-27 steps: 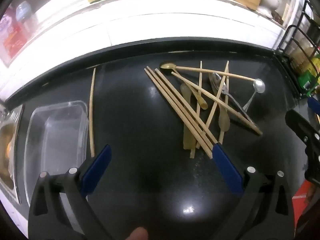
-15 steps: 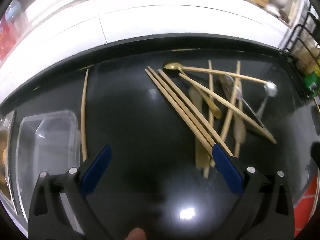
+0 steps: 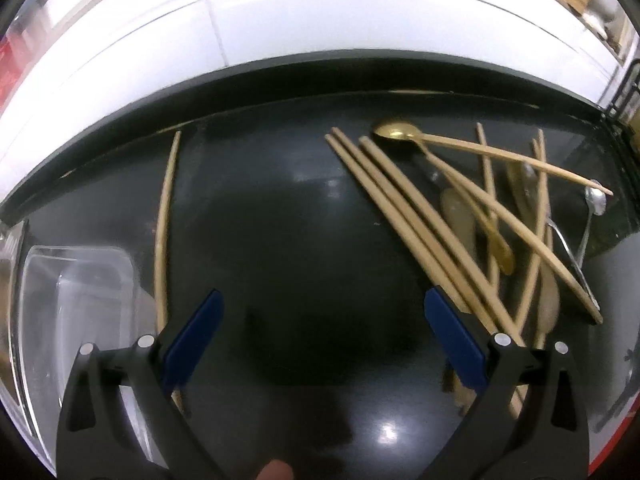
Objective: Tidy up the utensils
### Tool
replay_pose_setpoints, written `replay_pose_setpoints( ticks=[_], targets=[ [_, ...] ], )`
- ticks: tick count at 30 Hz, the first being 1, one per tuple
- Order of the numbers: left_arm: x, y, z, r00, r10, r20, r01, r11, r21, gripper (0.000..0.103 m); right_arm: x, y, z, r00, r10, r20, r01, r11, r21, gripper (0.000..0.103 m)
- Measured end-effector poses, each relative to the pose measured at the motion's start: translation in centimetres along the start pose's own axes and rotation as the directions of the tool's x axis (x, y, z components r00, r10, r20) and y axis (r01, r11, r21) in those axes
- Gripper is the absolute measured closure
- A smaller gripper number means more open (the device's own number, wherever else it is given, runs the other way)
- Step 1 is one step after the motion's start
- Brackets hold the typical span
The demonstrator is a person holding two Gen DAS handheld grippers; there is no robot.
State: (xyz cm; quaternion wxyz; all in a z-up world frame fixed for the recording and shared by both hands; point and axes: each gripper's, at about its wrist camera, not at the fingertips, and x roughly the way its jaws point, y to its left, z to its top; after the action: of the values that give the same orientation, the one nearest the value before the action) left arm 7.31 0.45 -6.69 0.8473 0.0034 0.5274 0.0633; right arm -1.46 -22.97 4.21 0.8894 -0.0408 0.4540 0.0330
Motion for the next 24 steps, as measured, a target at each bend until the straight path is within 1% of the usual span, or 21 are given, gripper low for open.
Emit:
replay_pose_setpoints(
  ticks=[1, 2, 5, 7, 9, 12, 15, 18, 21, 24],
  targets=[
    [0.0, 0.2, 0.1, 1.000, 0.004, 0.002, -0.004, 1.000, -0.015, 0.005, 0.2, 0.1, 0.1, 1.000, 0.001, -0.003, -0.001, 1.000, -0.002, 0.006],
    [1.2, 1.9, 1.0, 1.000, -0.013, -0.002, 0.013, 1.000, -0.015, 0.005, 0.3, 0.2, 0.2, 1.000, 0.001, -0.002, -0.001, 1.000, -0.004, 0.006],
    [1.6, 3.1, 1.1, 1.000, -0.009, -0.003, 0.009, 0.999, -0.046, 0.005, 0.6, 0.7, 0.5, 1.000, 0.006, 0.001, -0.006, 1.000, -0.013, 0.006],
    [1.8, 3.5, 1.2, 1.000, -0.029, -0.004, 0.029, 0.998, -0.058, 0.005, 0.8, 1.1, 0.6, 1.000, 0.013, 0.002, -0.013, 1.000, -0.019, 0.006],
    [1.7, 3.6, 1.1, 0.999, -0.032, 0.004, 0.032, 0.998, -0.051, 0.005, 1.0, 1.7, 0.7, 1.000, 0.022, 0.000, -0.022, 0.999, -0.028, 0.006],
    [0.9, 2.9, 1.5, 0.997, -0.057, 0.048, 0.058, 0.998, -0.027, 0.005, 1.2, 2.4, 0.8, 0.999, 0.033, -0.001, -0.033, 0.999, -0.039, 0.006],
    [0.9, 2.0, 2.3, 0.996, -0.059, 0.062, 0.060, 0.998, -0.010, 0.005, 1.2, 2.9, 0.8, 0.999, 0.040, -0.003, -0.040, 0.998, -0.052, 0.006],
    [1.1, 2.4, 3.2, 0.996, -0.053, 0.071, 0.054, 0.999, -0.009, 0.005, 1.1, 3.2, 0.5, 0.999, 0.044, -0.004, -0.044, 0.997, -0.057, 0.006],
    [1.3, 2.8, 4.5, 0.996, -0.045, 0.079, 0.048, 0.998, -0.032, 0.005, 1.1, 3.1, 0.4, 0.999, 0.042, -0.007, -0.042, 0.998, -0.052, 0.006],
    [0.8, 4.1, 4.7, 0.995, -0.050, 0.082, 0.054, 0.998, -0.038, 0.005, 1.0, 2.7, 0.3, 0.999, 0.039, -0.009, -0.040, 0.999, -0.034, 0.006]
  ],
)
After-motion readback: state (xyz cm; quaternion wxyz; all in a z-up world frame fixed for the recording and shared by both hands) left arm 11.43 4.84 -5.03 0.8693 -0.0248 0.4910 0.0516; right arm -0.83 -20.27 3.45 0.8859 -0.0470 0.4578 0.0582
